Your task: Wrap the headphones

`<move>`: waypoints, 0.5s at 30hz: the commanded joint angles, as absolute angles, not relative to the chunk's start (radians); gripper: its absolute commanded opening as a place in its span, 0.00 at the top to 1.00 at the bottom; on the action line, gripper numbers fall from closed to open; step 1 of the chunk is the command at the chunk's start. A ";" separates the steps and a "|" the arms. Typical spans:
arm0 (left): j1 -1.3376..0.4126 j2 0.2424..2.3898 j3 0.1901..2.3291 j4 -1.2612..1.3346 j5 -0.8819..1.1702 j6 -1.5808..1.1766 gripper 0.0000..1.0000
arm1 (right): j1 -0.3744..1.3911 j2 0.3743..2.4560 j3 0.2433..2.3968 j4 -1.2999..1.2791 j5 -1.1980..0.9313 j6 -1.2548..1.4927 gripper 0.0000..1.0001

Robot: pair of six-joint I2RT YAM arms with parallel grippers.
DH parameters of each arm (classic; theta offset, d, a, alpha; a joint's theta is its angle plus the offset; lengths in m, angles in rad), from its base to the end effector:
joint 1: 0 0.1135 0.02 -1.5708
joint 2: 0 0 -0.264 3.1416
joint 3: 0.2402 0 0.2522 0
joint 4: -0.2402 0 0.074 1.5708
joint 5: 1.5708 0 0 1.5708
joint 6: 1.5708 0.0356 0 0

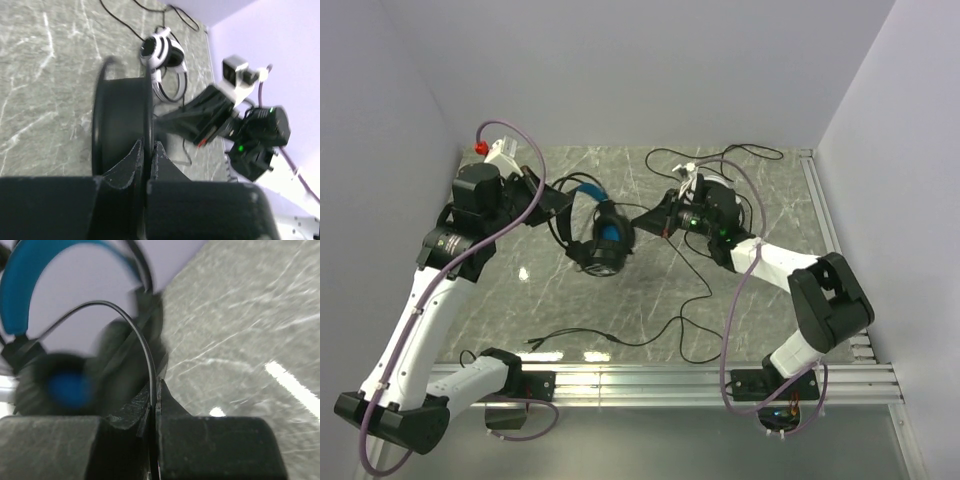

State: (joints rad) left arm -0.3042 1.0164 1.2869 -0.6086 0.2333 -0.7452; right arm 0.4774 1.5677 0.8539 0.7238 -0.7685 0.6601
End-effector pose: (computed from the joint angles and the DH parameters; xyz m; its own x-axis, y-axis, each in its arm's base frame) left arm 0.1917 -0.0688 0.4252 -0.5713 -0.5121 -0.6413 0.1525 0.7016 -0.6961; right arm 0.2935 0.1797 0.2635 -0.5741 0.1994 -0.7942 -0.7540 0.2494 0.6077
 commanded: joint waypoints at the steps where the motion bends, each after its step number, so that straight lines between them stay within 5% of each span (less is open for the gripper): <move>1: -0.301 1.011 1.292 -0.496 0.186 -0.811 1.00 | 0.528 1.585 0.844 0.834 -0.753 0.664 0.97; 15: -0.301 1.035 1.212 -0.506 0.193 -0.762 1.00 | 0.571 1.542 0.807 0.807 -0.644 0.609 1.00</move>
State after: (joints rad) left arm -0.3008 1.0607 1.2201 -0.5678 0.2073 -0.7715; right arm 0.5705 1.6058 0.8219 0.8066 -0.6987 0.6537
